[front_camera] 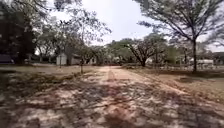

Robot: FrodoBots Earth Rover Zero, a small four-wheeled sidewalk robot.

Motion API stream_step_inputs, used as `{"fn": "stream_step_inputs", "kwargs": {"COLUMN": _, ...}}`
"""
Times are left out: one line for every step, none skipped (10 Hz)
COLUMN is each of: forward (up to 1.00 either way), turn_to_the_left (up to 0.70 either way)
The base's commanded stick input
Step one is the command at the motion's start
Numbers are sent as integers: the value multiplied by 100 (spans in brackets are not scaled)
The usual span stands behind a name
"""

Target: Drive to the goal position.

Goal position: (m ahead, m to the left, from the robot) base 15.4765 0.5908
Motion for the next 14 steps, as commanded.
{"fn": "stream_step_inputs", "kwargs": {"forward": 70, "turn_to_the_left": 0}}
{"fn": "stream_step_inputs", "kwargs": {"forward": 70, "turn_to_the_left": 0}}
{"fn": "stream_step_inputs", "kwargs": {"forward": 70, "turn_to_the_left": 0}}
{"fn": "stream_step_inputs", "kwargs": {"forward": 70, "turn_to_the_left": 0}}
{"fn": "stream_step_inputs", "kwargs": {"forward": 70, "turn_to_the_left": 0}}
{"fn": "stream_step_inputs", "kwargs": {"forward": 70, "turn_to_the_left": 0}}
{"fn": "stream_step_inputs", "kwargs": {"forward": 70, "turn_to_the_left": 0}}
{"fn": "stream_step_inputs", "kwargs": {"forward": 70, "turn_to_the_left": 0}}
{"fn": "stream_step_inputs", "kwargs": {"forward": 70, "turn_to_the_left": 0}}
{"fn": "stream_step_inputs", "kwargs": {"forward": 70, "turn_to_the_left": 0}}
{"fn": "stream_step_inputs", "kwargs": {"forward": 70, "turn_to_the_left": 0}}
{"fn": "stream_step_inputs", "kwargs": {"forward": 70, "turn_to_the_left": 0}}
{"fn": "stream_step_inputs", "kwargs": {"forward": 70, "turn_to_the_left": 0}}
{"fn": "stream_step_inputs", "kwargs": {"forward": 70, "turn_to_the_left": 0}}
